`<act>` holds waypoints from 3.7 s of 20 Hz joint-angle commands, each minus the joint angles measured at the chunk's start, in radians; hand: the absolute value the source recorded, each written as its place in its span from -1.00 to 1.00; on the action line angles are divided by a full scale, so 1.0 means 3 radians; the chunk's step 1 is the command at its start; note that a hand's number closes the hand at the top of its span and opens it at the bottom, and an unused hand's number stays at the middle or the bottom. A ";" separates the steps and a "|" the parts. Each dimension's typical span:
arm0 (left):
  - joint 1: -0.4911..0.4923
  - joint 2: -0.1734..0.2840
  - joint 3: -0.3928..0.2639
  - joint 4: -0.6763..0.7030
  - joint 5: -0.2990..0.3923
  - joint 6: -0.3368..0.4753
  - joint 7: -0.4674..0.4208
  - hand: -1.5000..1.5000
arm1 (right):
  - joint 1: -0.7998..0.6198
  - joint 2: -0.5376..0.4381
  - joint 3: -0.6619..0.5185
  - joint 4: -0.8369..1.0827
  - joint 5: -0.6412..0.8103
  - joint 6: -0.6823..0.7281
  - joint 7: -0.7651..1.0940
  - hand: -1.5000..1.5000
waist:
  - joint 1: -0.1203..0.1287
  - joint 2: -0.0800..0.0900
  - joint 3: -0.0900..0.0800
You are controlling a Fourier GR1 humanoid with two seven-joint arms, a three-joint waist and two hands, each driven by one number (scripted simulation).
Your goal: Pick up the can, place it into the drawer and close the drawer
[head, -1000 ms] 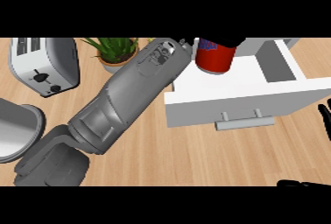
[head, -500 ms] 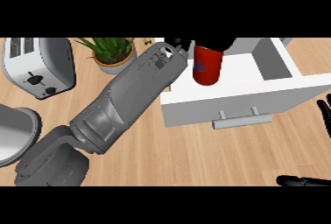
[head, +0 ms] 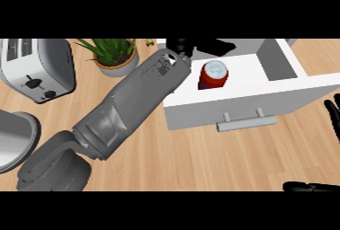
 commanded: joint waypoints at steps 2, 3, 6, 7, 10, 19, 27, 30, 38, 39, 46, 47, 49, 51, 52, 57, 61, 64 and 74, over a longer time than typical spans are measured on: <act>-0.0060 0.0000 0.0037 0.0050 0.0113 0.0082 -0.0067 -1.00 | 0.0086 -0.0014 -0.0018 -0.0147 -0.0008 0.0013 0.0025 -1.00 | 0.0010 -0.0006 -0.0001; 0.0079 0.0000 -0.0008 0.0003 0.0138 0.0156 -0.0130 -1.00 | 0.0081 -0.0066 -0.0015 -0.0155 0.0014 0.0068 -0.0027 -1.00 | -0.0041 0.0008 0.0000; 0.0019 0.0000 0.0073 -0.0006 0.0238 0.0117 -0.0155 -1.00 | -0.0091 -0.0202 -0.0075 -0.0185 0.0289 -0.0012 -0.0104 -1.00 | -0.0011 0.0012 -0.0003; 0.0086 0.0000 0.0092 -0.0025 0.0256 0.0068 -0.0248 -1.00 | -0.0002 -0.0199 -0.0001 -0.0068 0.0501 0.0045 -0.0383 -1.00 | 0.0045 0.0010 -0.0002; -0.0009 0.0000 0.0092 -0.0054 0.0346 0.0067 -0.0125 -1.00 | 0.0037 -0.0327 0.0004 -0.0216 0.0658 0.0092 -0.0407 -1.00 | 0.0050 -0.0014 -0.0002; 0.0045 0.0000 0.0186 -0.0157 0.0574 0.0148 -0.0438 -1.00 | -0.0305 -0.0524 0.0373 -0.0211 0.1525 -0.0003 -0.0437 -1.00 | 0.0193 -0.0012 -0.0008; -0.0120 0.0000 0.0084 -0.0229 0.0578 0.0288 -0.0268 -1.00 | -0.0440 -0.0637 0.0890 0.0201 0.2781 -0.0232 -0.0491 -1.00 | 0.0328 -0.0056 -0.0007; 0.0033 0.0000 0.0054 -0.0349 0.0580 0.0246 -0.0242 -1.00 | -0.0534 -0.0571 0.1202 0.0517 0.3234 -0.0341 -0.0442 -1.00 | 0.0429 -0.0078 -0.0010; -0.0013 0.0218 0.0117 -0.0571 0.0403 0.0247 0.0086 -1.00 | -0.0553 -0.0438 0.1337 0.1340 0.3860 -0.0892 -0.0581 -1.00 | 0.0510 -0.0117 -0.0008; 0.0016 0.0265 0.0167 -0.0529 0.0373 0.0223 0.0068 -1.00 | -0.0811 -0.0446 0.1132 0.1476 0.3676 -0.0888 -0.0626 -1.00 | 0.0488 -0.0105 -0.0007; 0.0378 0.0651 0.0030 -0.1243 0.0233 0.0230 0.0468 -1.00 | -0.1030 -0.0202 0.1114 0.2420 0.3946 -0.1483 -0.0739 -1.00 | 0.0581 -0.0130 -0.0008; 0.0308 0.0790 -0.0029 -0.1326 0.0181 0.0228 0.0584 -1.00 | -0.1130 -0.0316 0.0923 0.2553 0.3884 -0.1504 -0.0772 -1.00 | 0.0612 -0.0136 -0.0007; 0.0420 0.0826 0.0006 -0.1456 0.0157 0.0220 0.0624 -1.00 | -0.1216 -0.0323 0.0904 0.2723 0.3883 -0.1542 -0.0847 -1.00 | 0.0561 -0.0122 -0.0007; 0.0599 0.0961 0.0022 -0.1614 0.0148 0.0160 0.0584 -1.00 | -0.1317 -0.0299 0.0880 0.2989 0.3963 -0.1722 -0.0911 -1.00 | 0.0582 -0.0117 -0.0007; 0.0556 0.0924 0.0027 -0.1619 0.0143 0.0185 0.0581 -1.00 | -0.1384 -0.0208 0.0897 0.3242 0.4072 -0.1941 -0.0930 -1.00 | 0.0610 -0.0103 -0.0005; 0.0706 0.1189 0.0015 -0.1883 0.0123 0.0068 0.0774 -1.00 | -0.1859 -0.0288 0.0683 0.3766 0.4165 -0.2026 -0.0856 -1.00 | 0.0650 -0.0095 -0.0005; 0.0745 0.1312 0.0053 -0.2035 0.0112 0.0023 0.0904 -1.00 | -0.2037 -0.0263 0.0598 0.4151 0.4245 -0.2400 -0.0964 -1.00 | 0.0633 -0.0085 -0.0004; 0.0901 0.1392 0.0007 -0.2240 0.0063 0.0067 0.0963 -1.00 | -0.2366 -0.0237 0.0470 0.4469 0.4265 -0.2555 -0.0898 -1.00 | 0.0686 -0.0077 -0.0003; 0.1374 0.1612 0.0023 -0.2727 -0.0050 0.0066 0.1036 -1.00 | -0.3329 -0.0428 0.0130 0.5540 0.4282 -0.2904 -0.0943 -1.00 | 0.0699 -0.0057 -0.0003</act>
